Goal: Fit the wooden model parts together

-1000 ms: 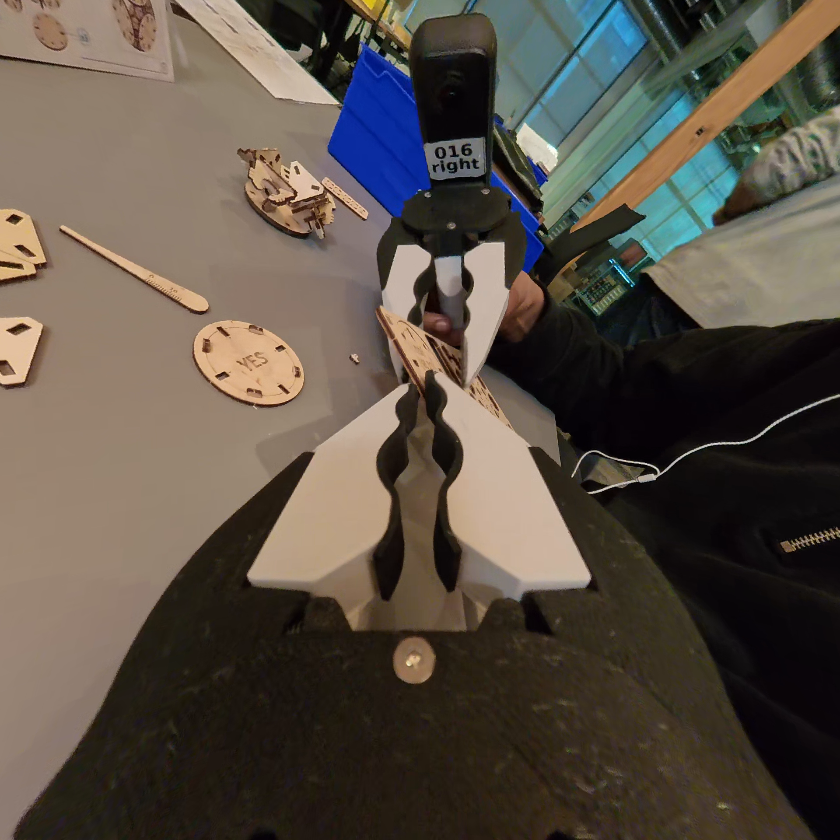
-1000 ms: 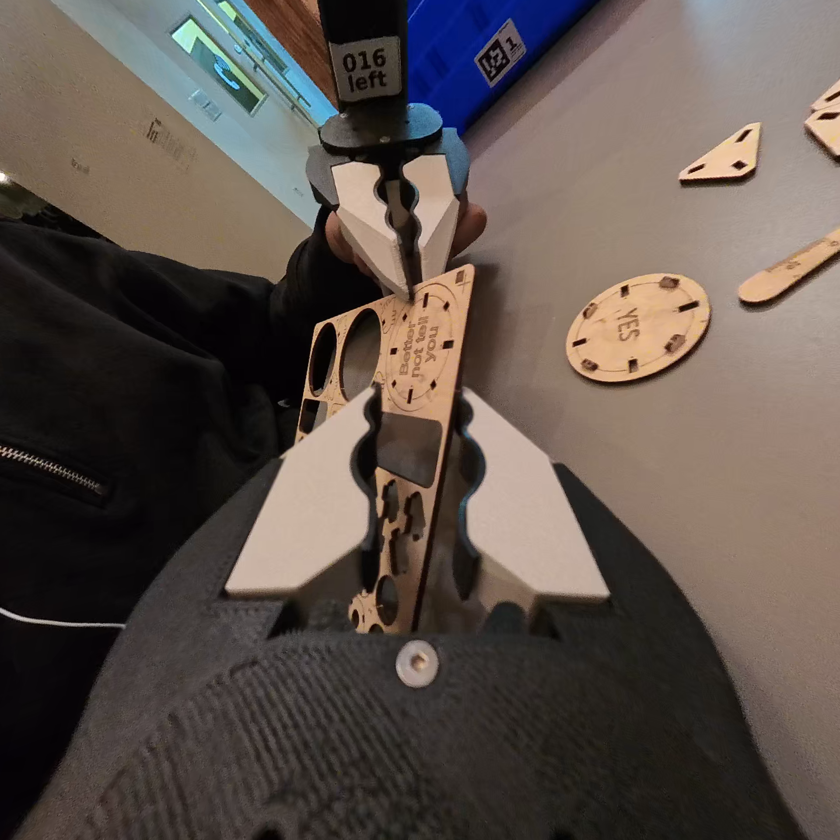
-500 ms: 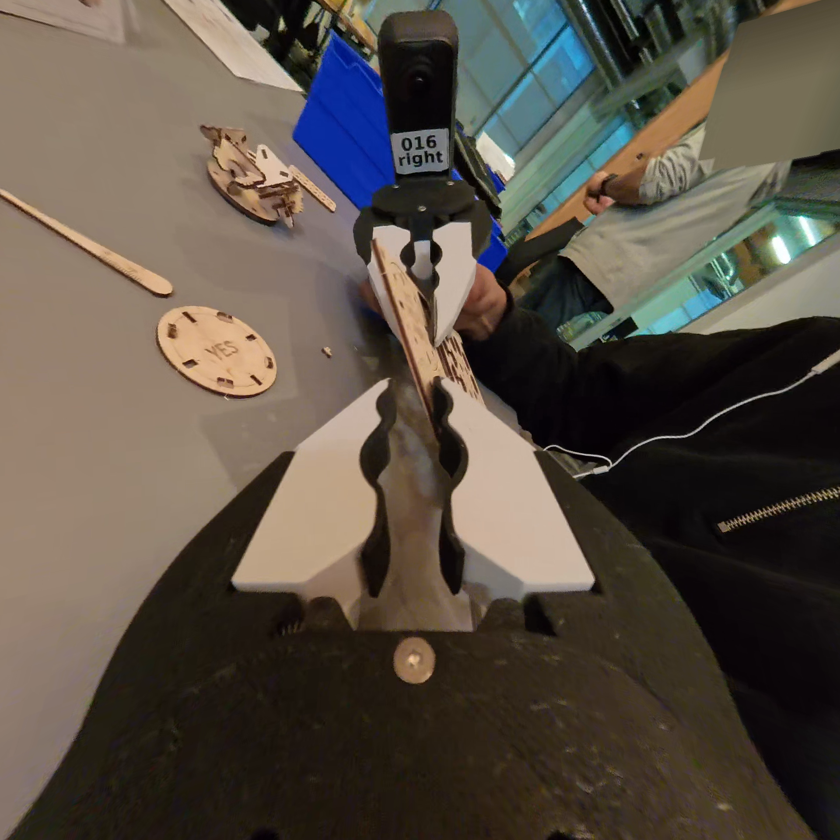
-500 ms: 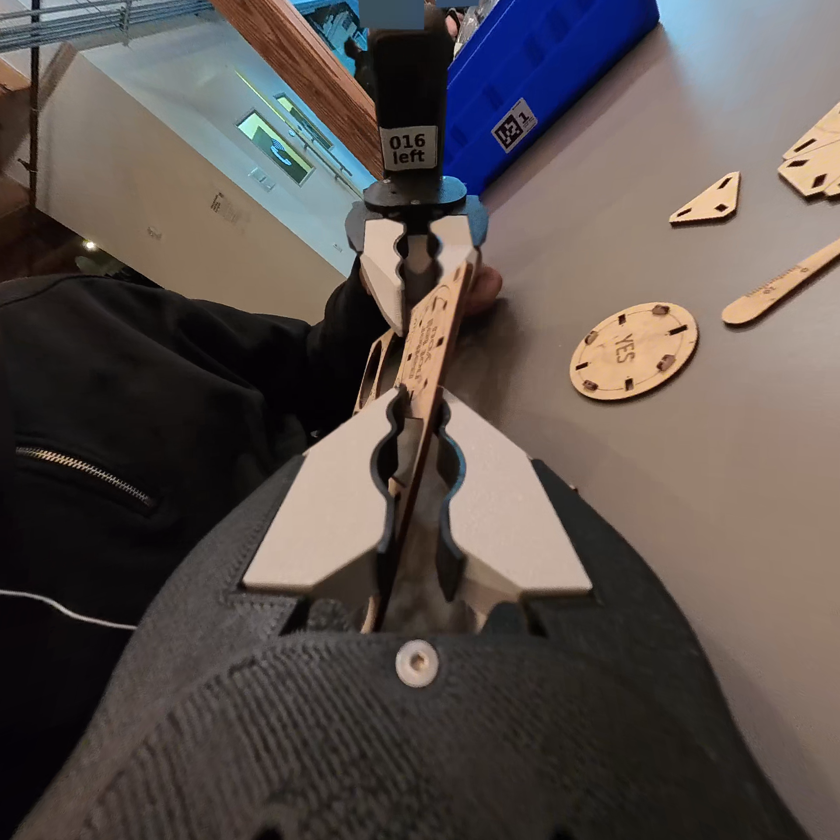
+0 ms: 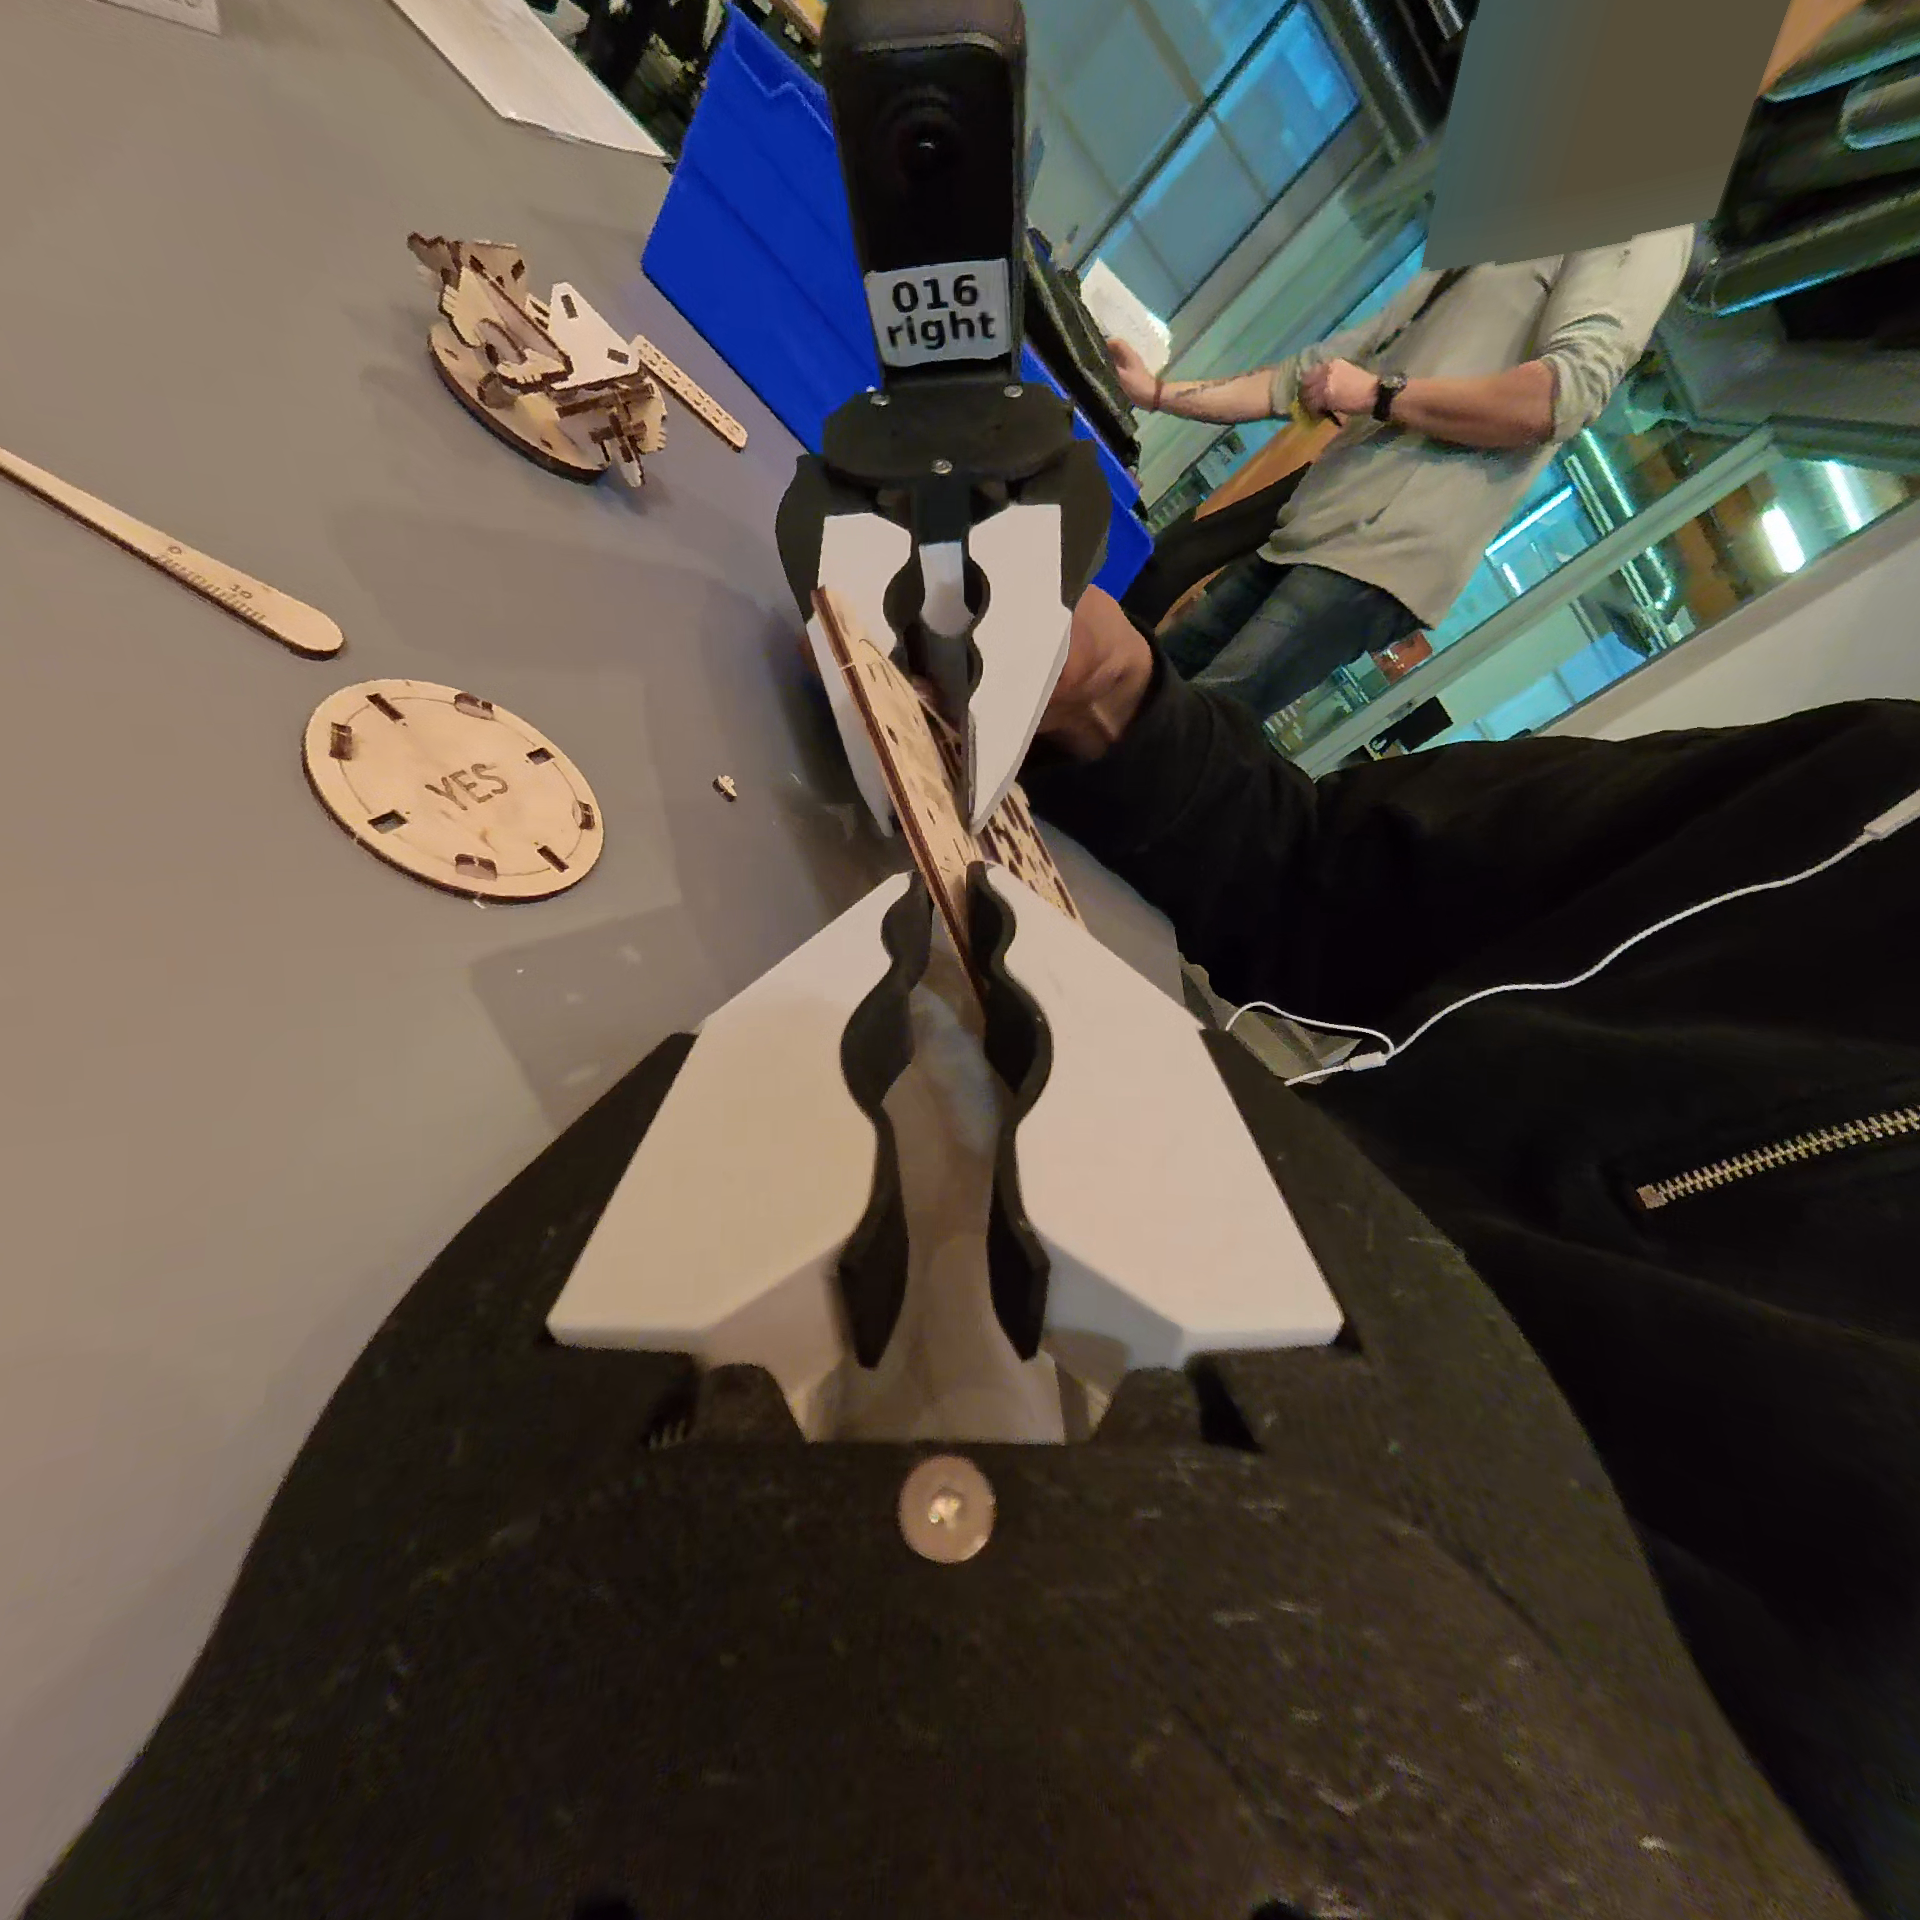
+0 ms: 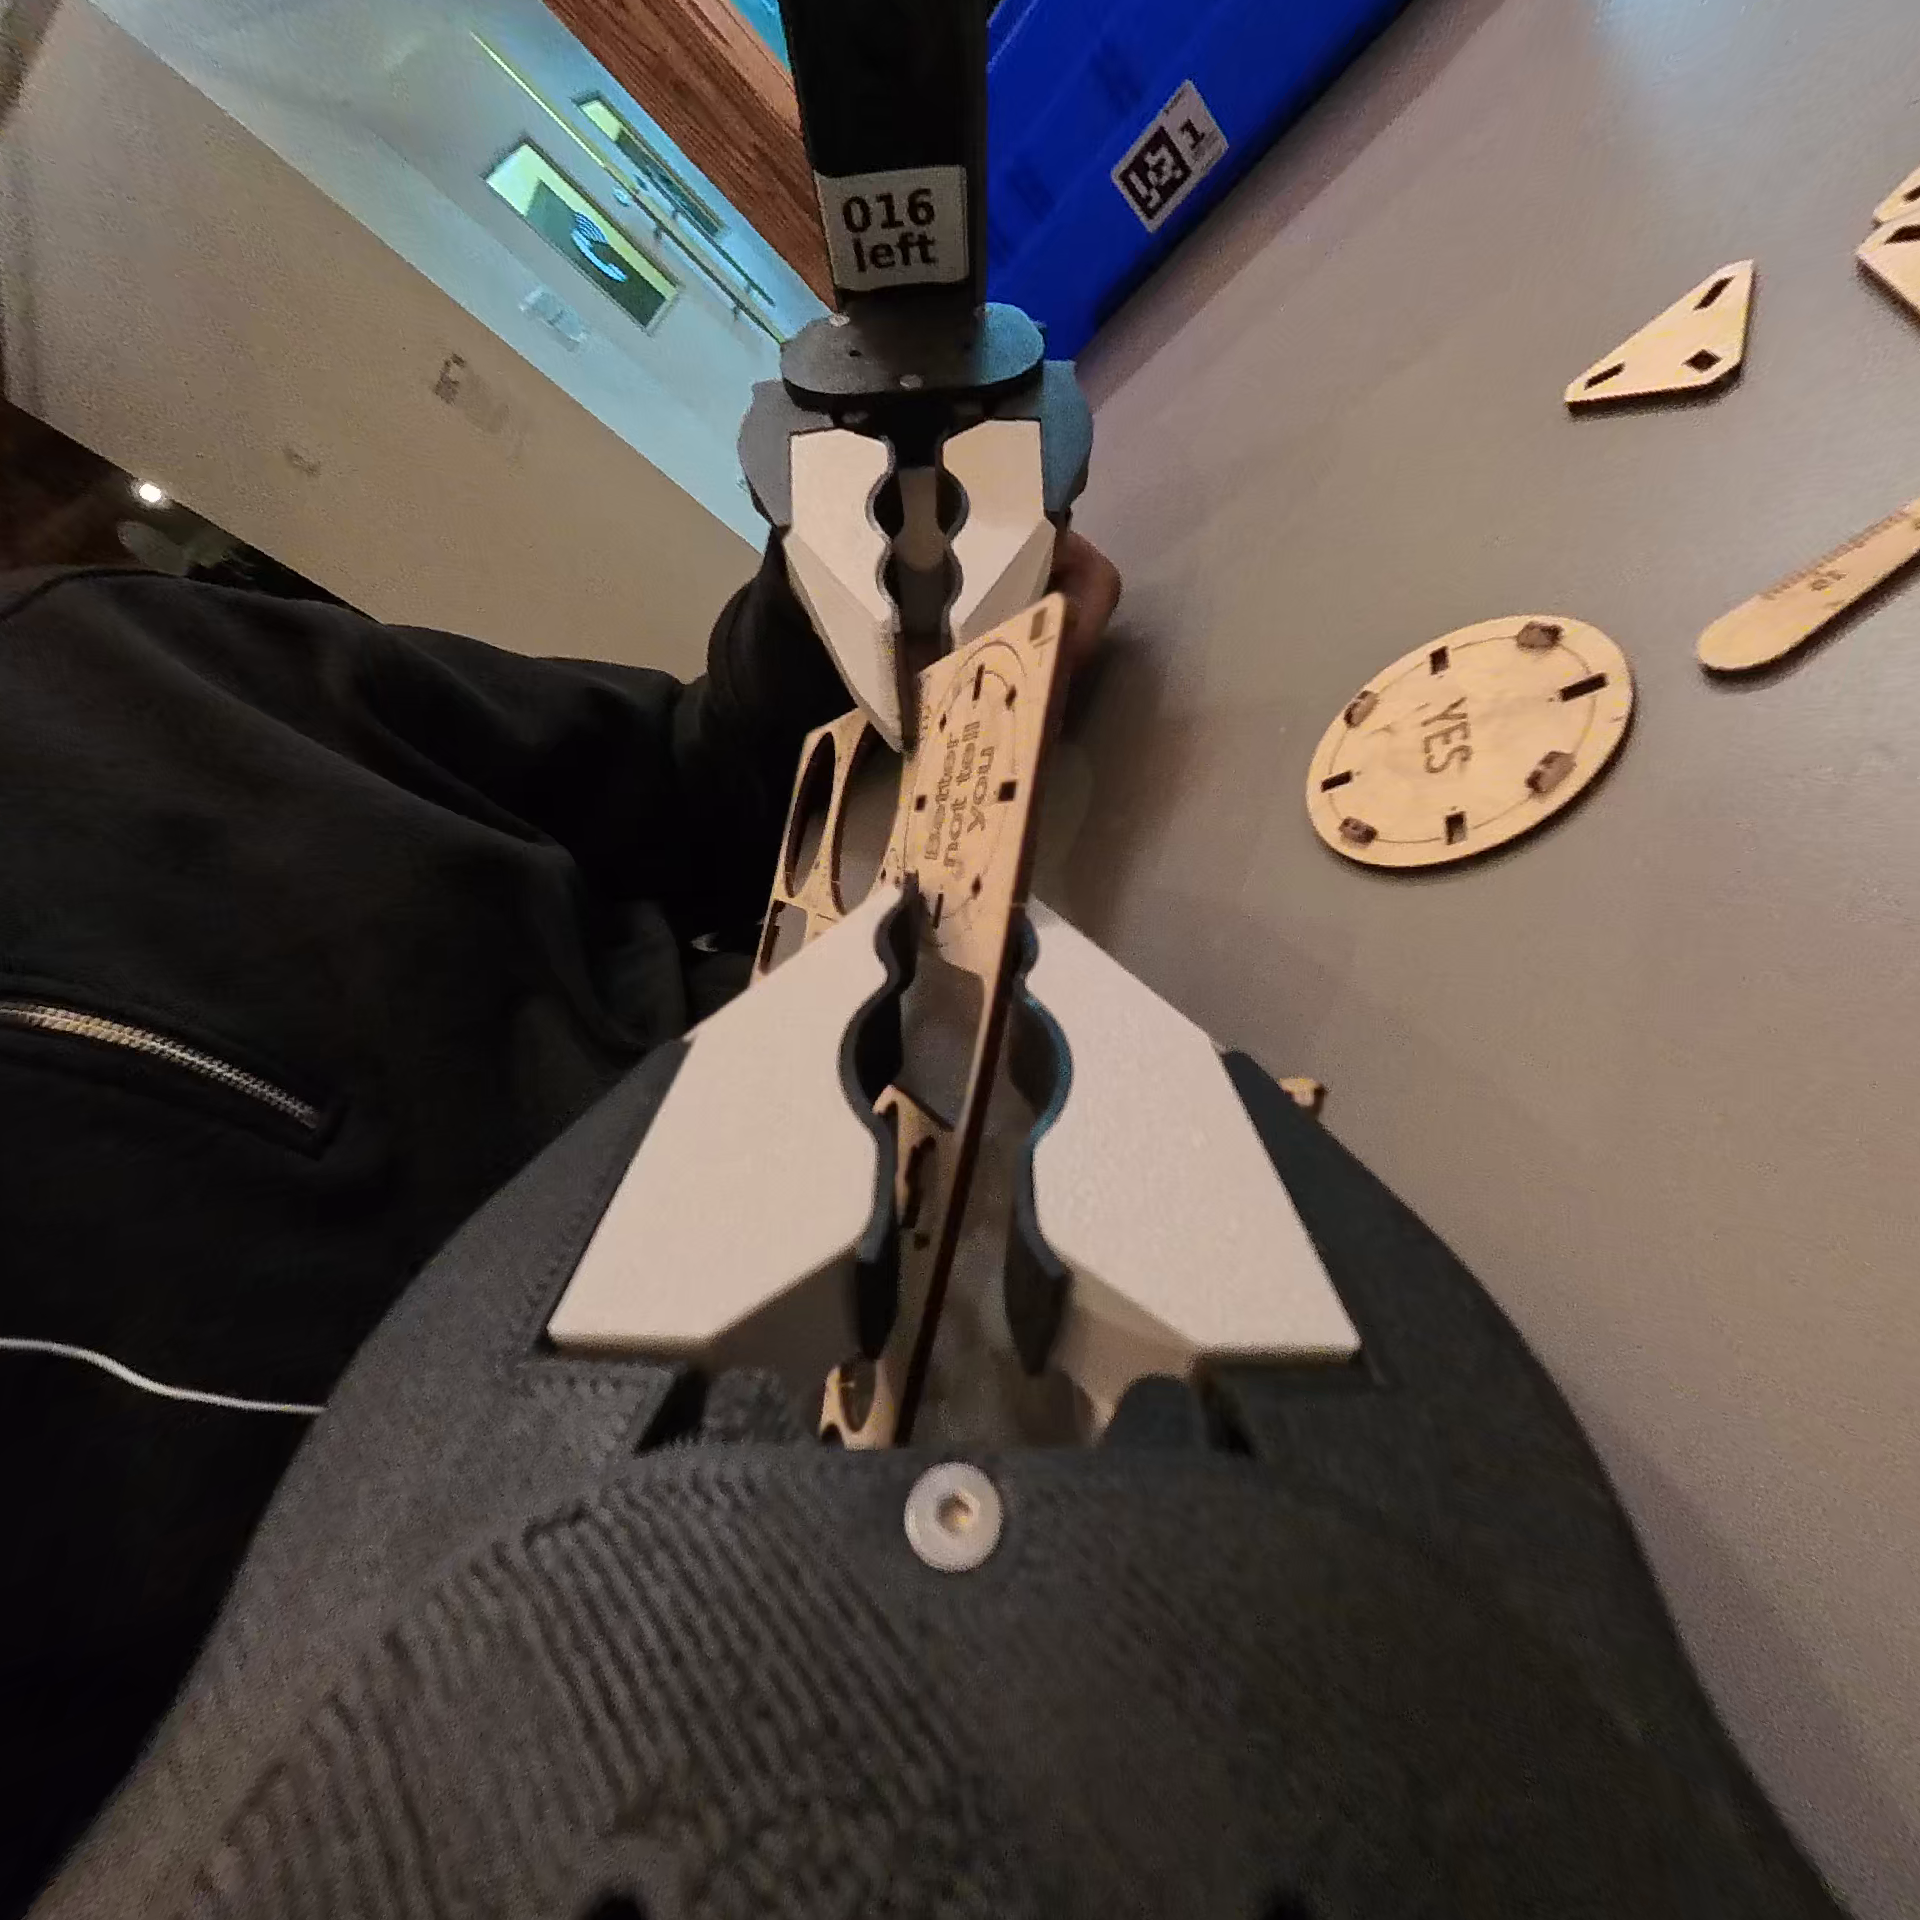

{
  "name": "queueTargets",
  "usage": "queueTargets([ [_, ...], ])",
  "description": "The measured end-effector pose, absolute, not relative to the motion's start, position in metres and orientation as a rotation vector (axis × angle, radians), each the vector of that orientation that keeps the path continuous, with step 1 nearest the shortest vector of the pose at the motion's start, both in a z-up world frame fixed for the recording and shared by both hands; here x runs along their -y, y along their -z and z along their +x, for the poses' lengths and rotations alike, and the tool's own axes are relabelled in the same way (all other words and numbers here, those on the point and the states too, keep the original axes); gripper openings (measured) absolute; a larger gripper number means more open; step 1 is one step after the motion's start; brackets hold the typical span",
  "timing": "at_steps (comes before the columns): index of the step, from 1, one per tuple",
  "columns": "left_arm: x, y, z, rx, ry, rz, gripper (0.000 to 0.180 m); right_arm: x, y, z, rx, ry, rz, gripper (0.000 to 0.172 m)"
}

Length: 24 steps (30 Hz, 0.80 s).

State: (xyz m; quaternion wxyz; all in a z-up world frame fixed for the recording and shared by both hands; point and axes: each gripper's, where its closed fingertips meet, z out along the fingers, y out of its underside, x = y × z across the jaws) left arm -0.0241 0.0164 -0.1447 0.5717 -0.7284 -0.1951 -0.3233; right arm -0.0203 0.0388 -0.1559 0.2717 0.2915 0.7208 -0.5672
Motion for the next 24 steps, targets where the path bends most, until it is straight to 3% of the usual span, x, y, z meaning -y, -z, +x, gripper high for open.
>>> queueTargets([
  [24, -0.016, 0.155, -0.026, 0.487, 0.730, -1.775, 0.002, -0.039, 0.171, -0.024, -2.186, 1.437, 0.874, 0.018],
])
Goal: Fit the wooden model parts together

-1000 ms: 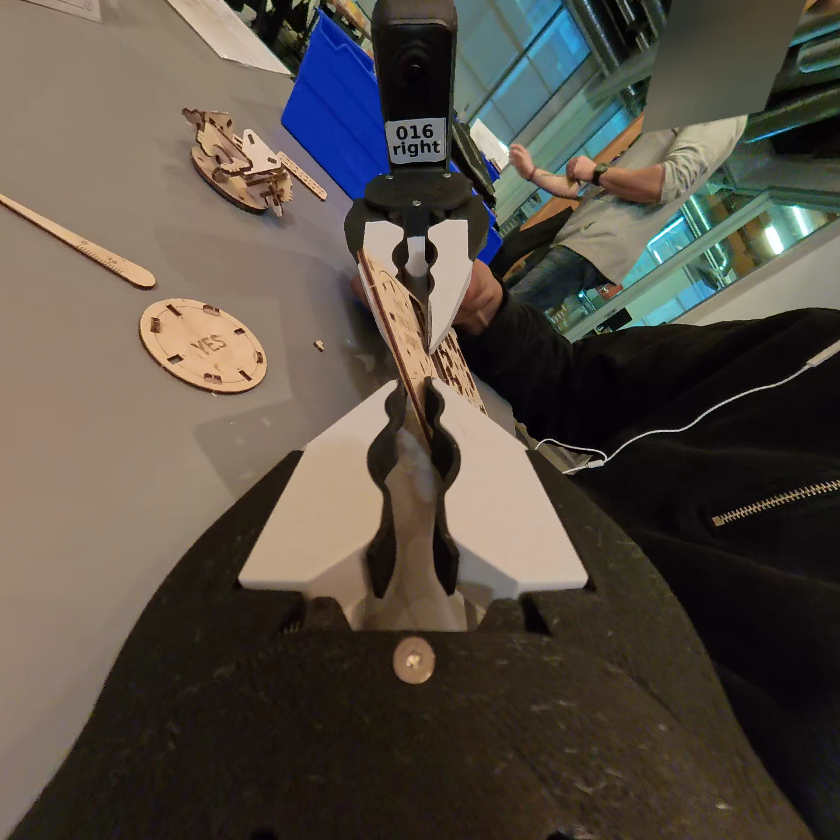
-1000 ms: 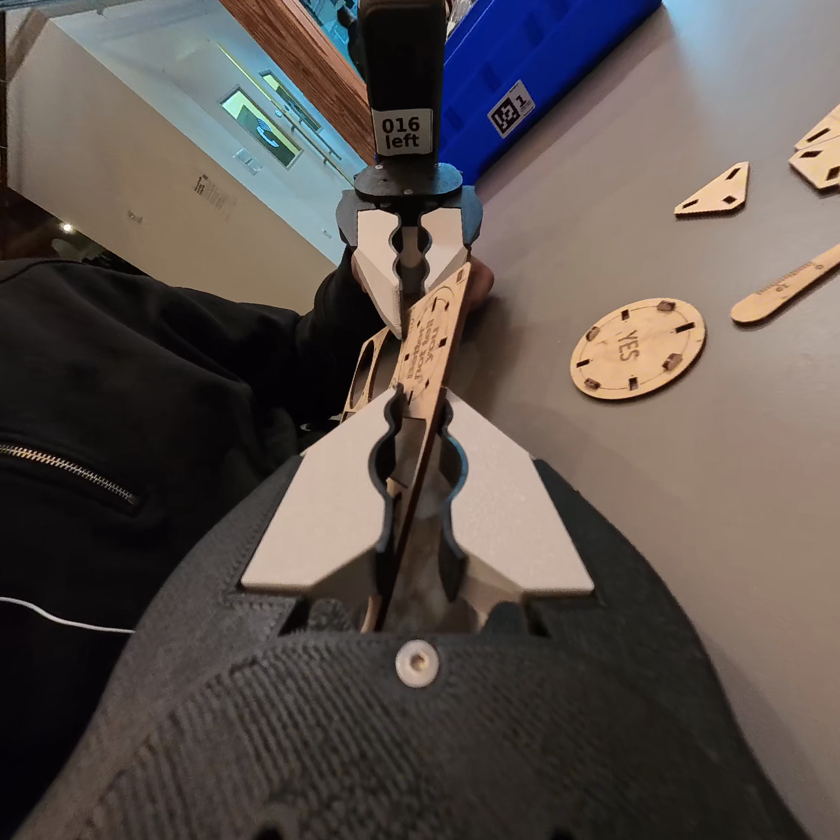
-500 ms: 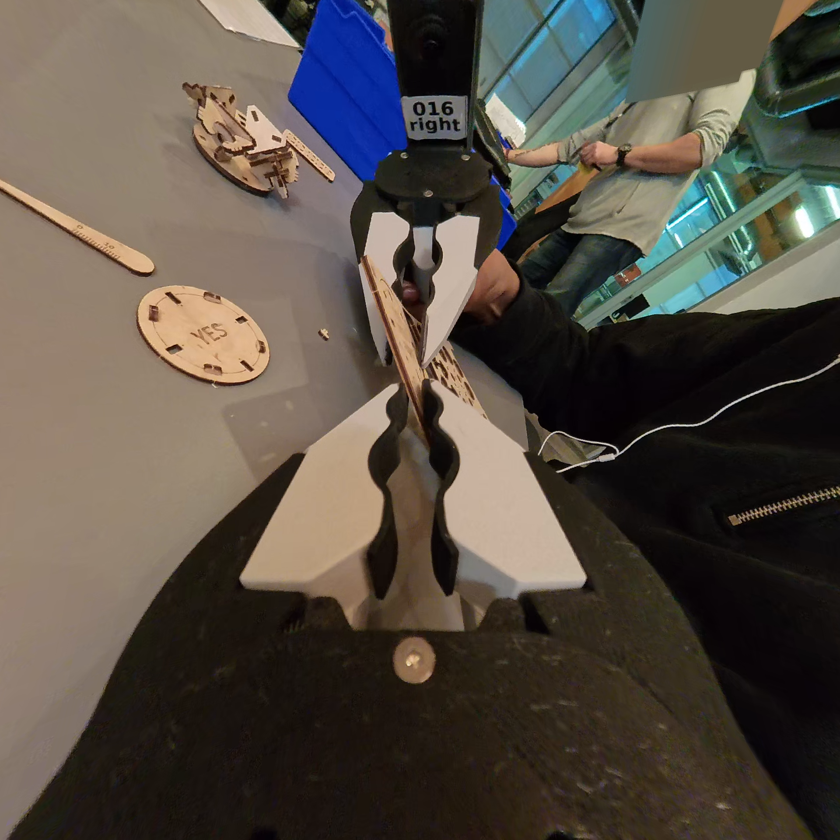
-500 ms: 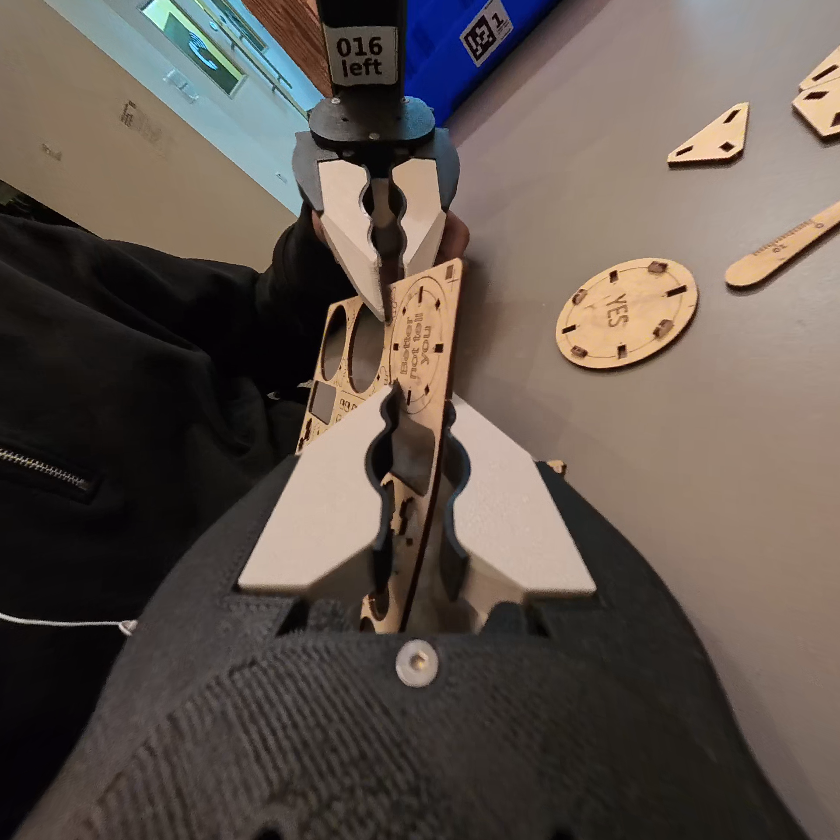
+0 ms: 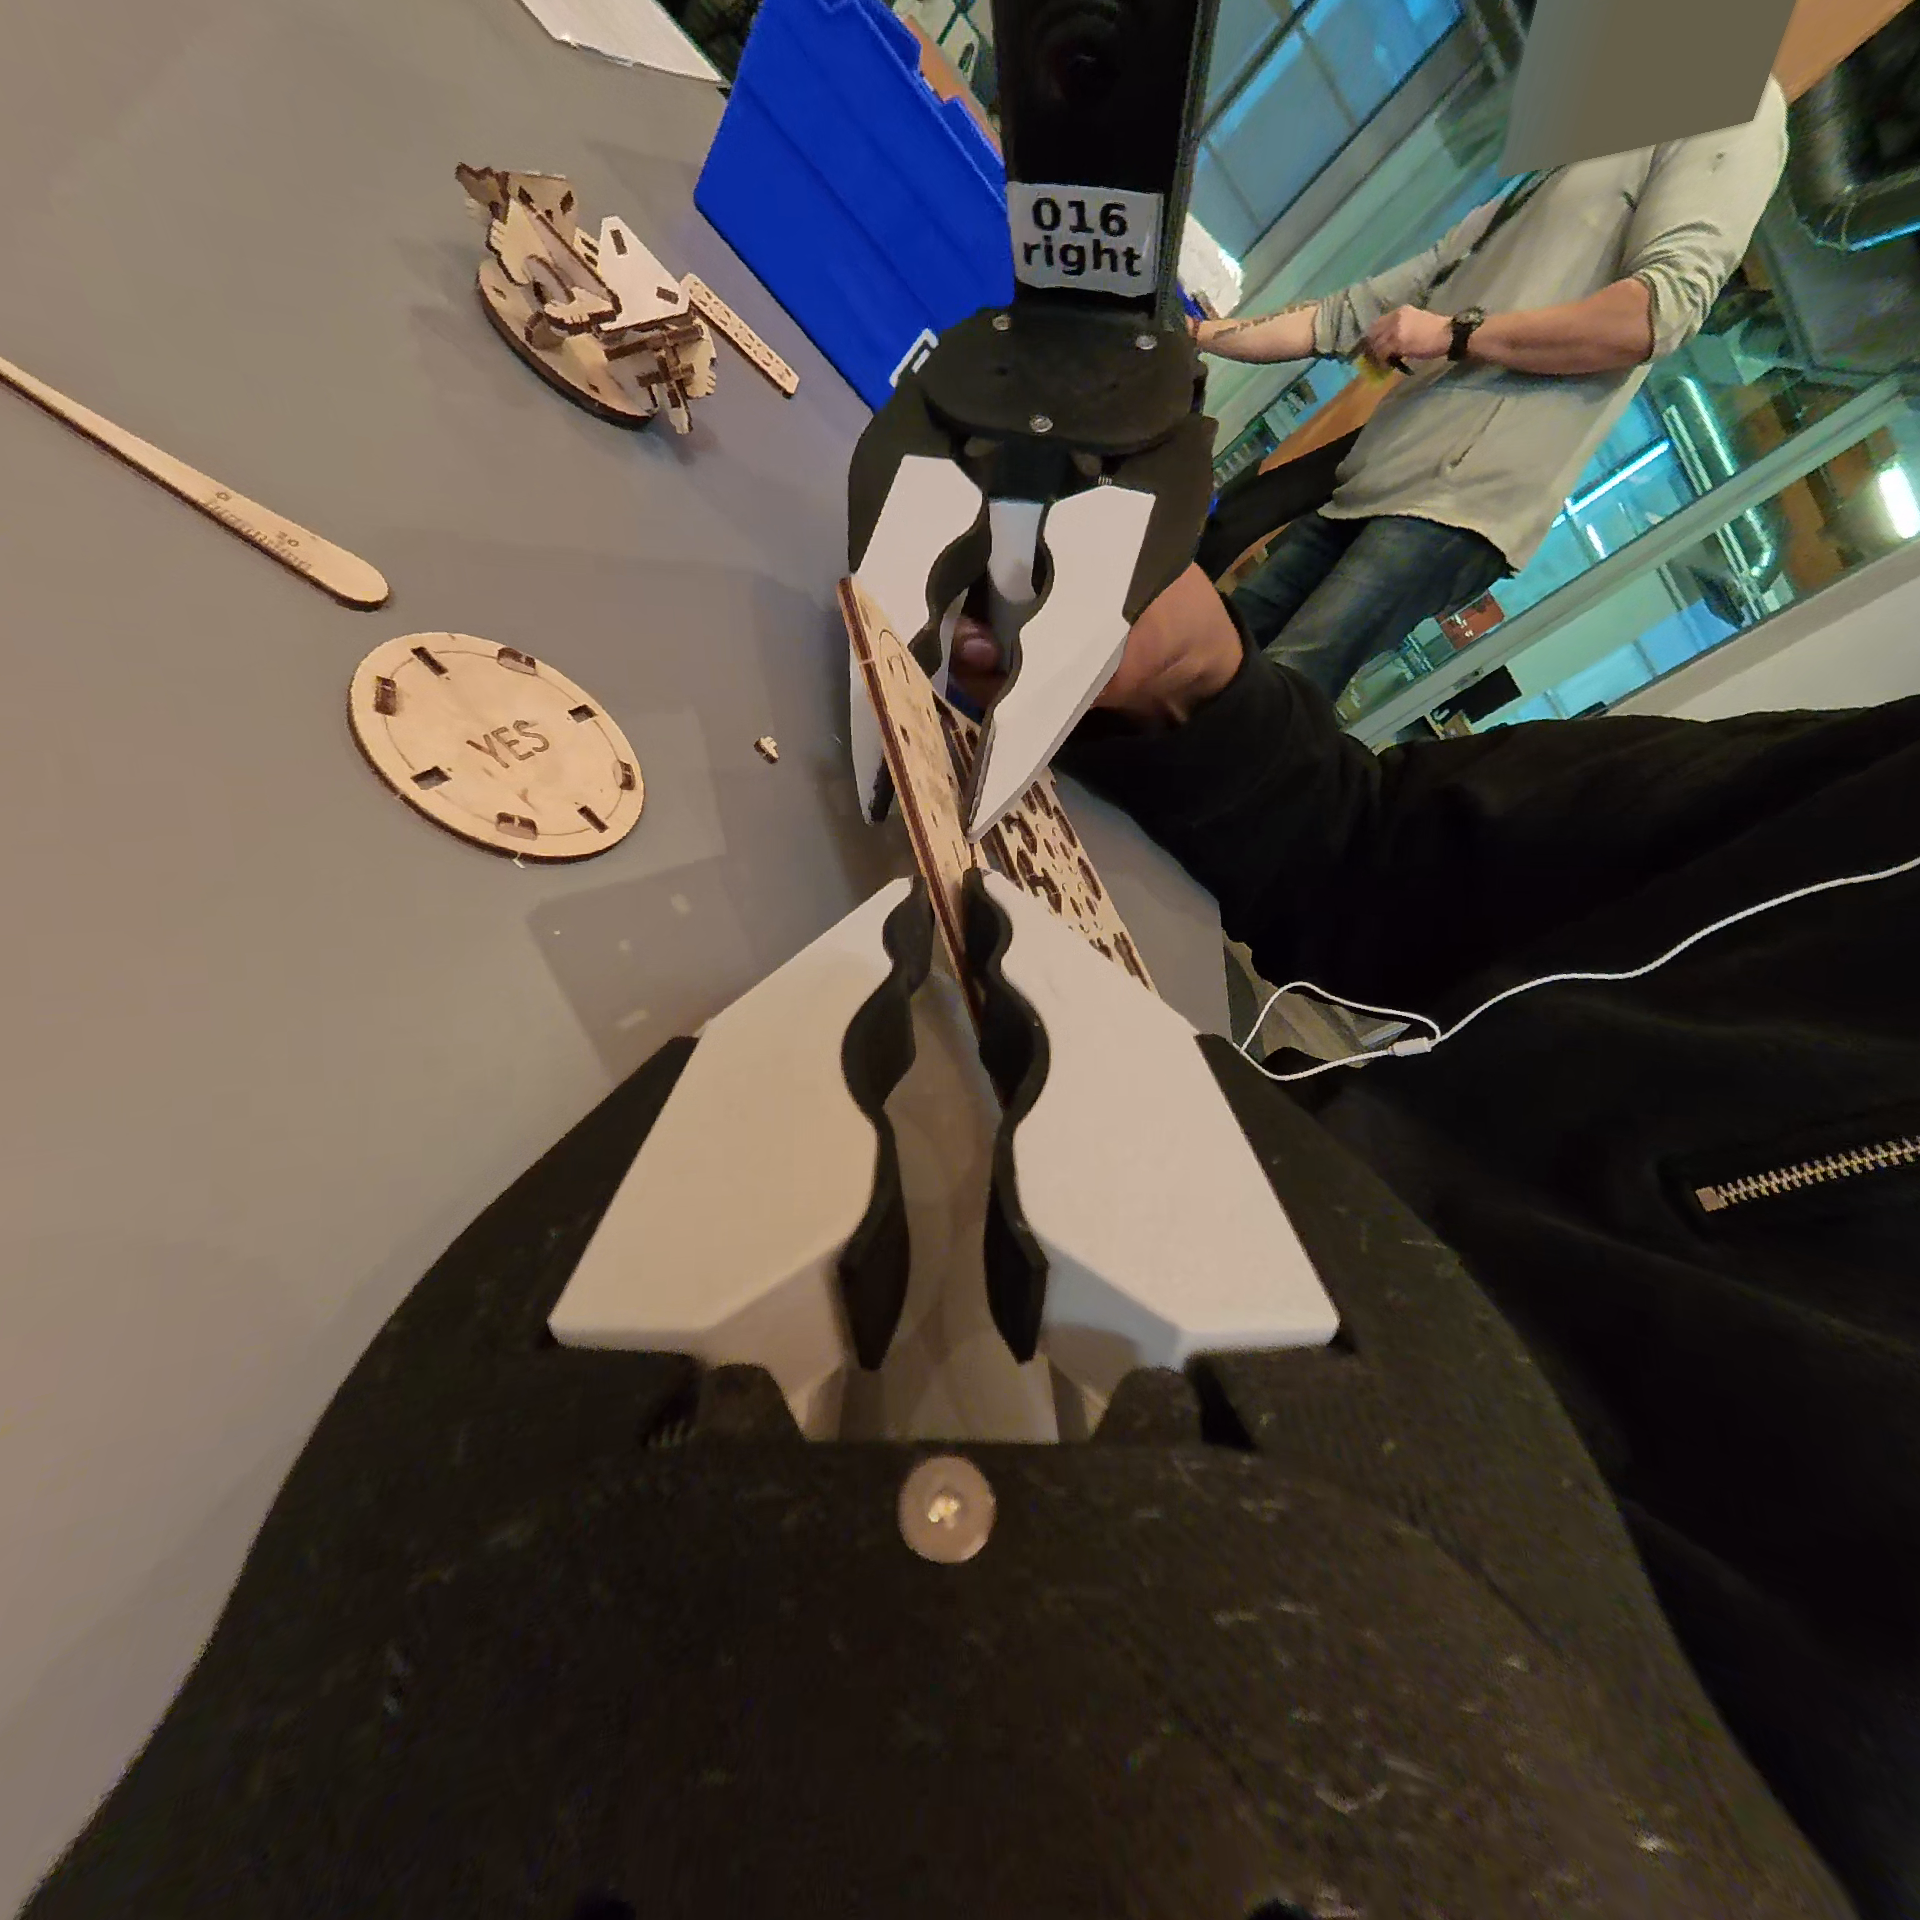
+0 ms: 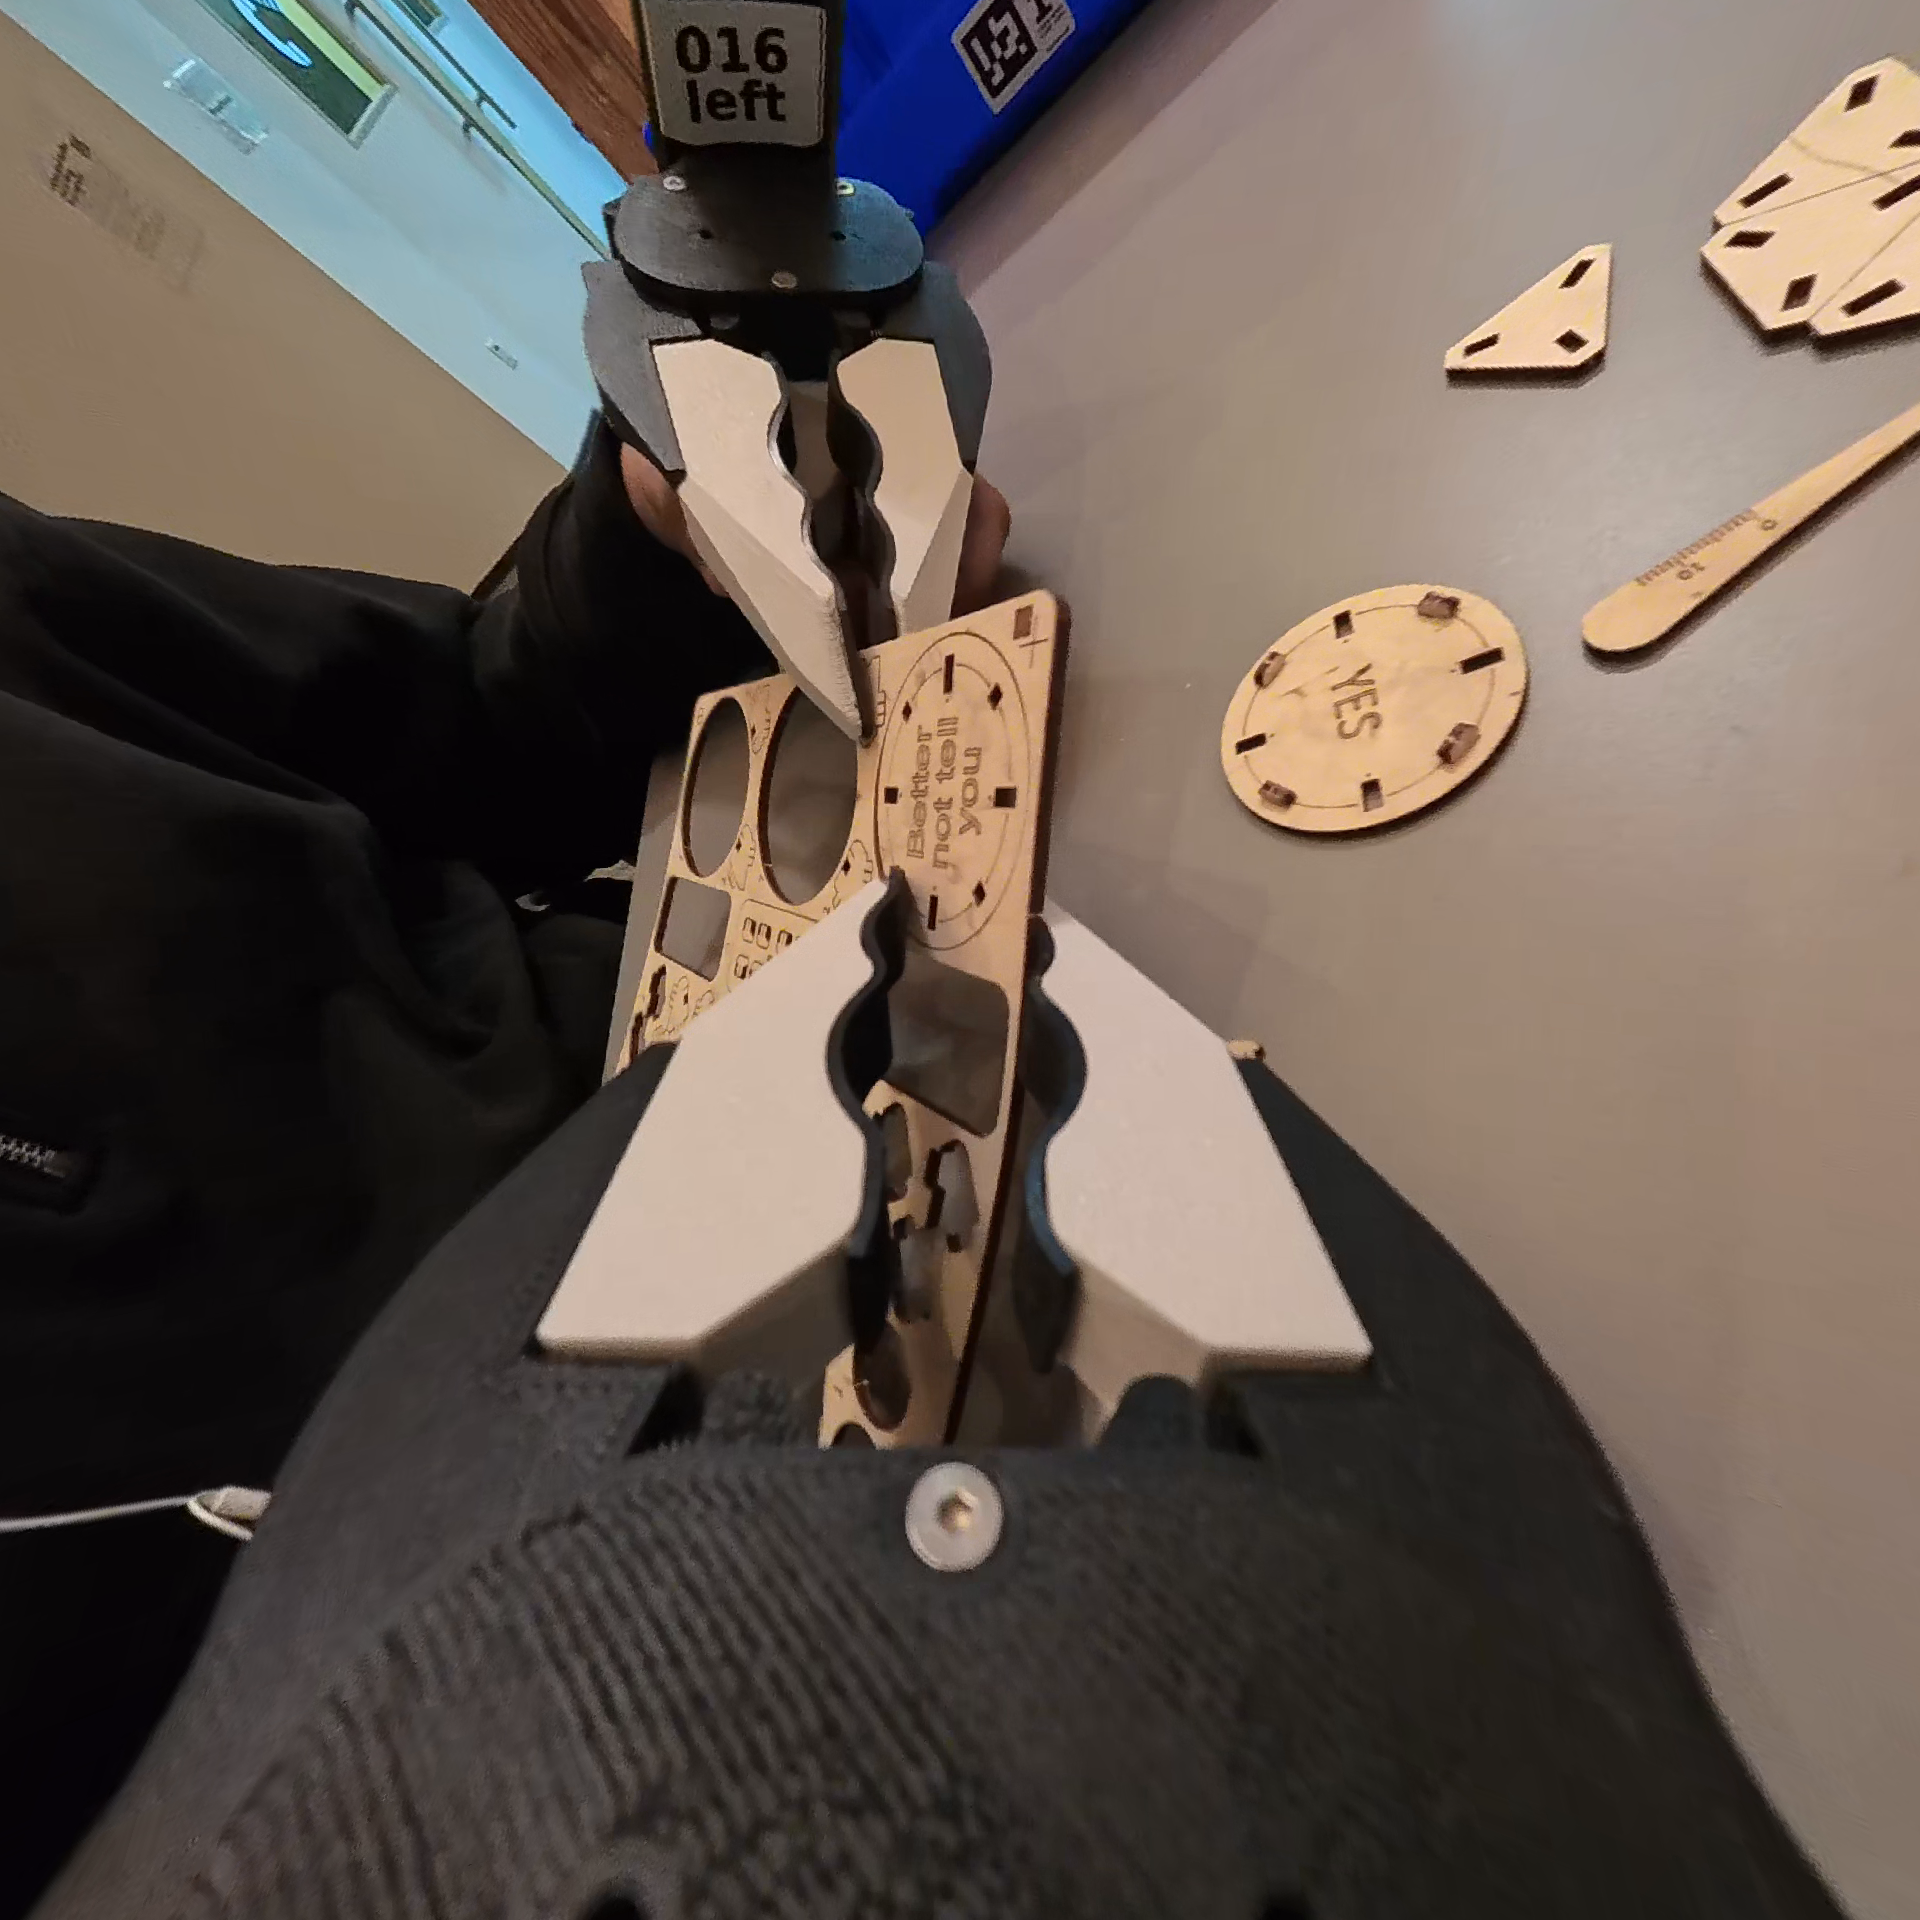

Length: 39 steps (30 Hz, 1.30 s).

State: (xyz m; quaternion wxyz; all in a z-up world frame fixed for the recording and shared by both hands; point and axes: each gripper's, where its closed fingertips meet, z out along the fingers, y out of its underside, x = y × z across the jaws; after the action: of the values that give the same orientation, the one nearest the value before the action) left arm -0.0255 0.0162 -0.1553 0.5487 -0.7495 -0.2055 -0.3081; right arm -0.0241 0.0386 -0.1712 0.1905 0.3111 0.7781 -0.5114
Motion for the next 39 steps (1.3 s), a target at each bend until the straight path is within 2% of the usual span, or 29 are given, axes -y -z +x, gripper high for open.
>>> queueTargets([
  [7, -0.016, 0.150, -0.027, 0.484, 0.740, -1.738, 0.003, -0.040, 0.162, -0.033, -2.142, 1.531, 0.863, 0.024],
  [8, -0.016, 0.151, -0.025, 0.474, 0.752, -1.746, 0.003, -0.042, 0.161, -0.038, -2.132, 1.561, 0.883, 0.030],
  [10, -0.018, 0.151, -0.018, 0.446, 0.776, -1.759, 0.003, -0.044, 0.150, -0.049, -2.063, 1.659, 0.896, 0.054],
  [11, -0.020, 0.150, -0.016, 0.436, 0.786, -1.758, 0.003, -0.044, 0.144, -0.053, -2.017, 1.698, 0.893, 0.060],
  [13, -0.021, 0.149, -0.014, 0.425, 0.802, -1.753, 0.003, -0.040, 0.138, -0.056, -1.981, 1.712, 0.859, 0.061],
  [18, -0.023, 0.149, -0.014, 0.423, 0.798, -1.755, 0.003, -0.018, 0.156, -0.037, -2.050, 1.531, 0.773, 0.036],
  [23, -0.023, 0.148, -0.017, 0.429, 0.776, -1.745, 0.003, -0.021, 0.147, -0.038, -1.981, 1.575, 0.783, 0.014],
  [38, -0.023, 0.149, -0.026, 0.486, 0.722, -1.732, 0.002, -0.018, 0.150, -0.032, -1.915, 1.546, 0.794, 0.007],
  [39, -0.023, 0.150, -0.025, 0.487, 0.743, -1.738, 0.006, -0.018, 0.149, -0.032, -1.906, 1.554, 0.792, 0.007],
])
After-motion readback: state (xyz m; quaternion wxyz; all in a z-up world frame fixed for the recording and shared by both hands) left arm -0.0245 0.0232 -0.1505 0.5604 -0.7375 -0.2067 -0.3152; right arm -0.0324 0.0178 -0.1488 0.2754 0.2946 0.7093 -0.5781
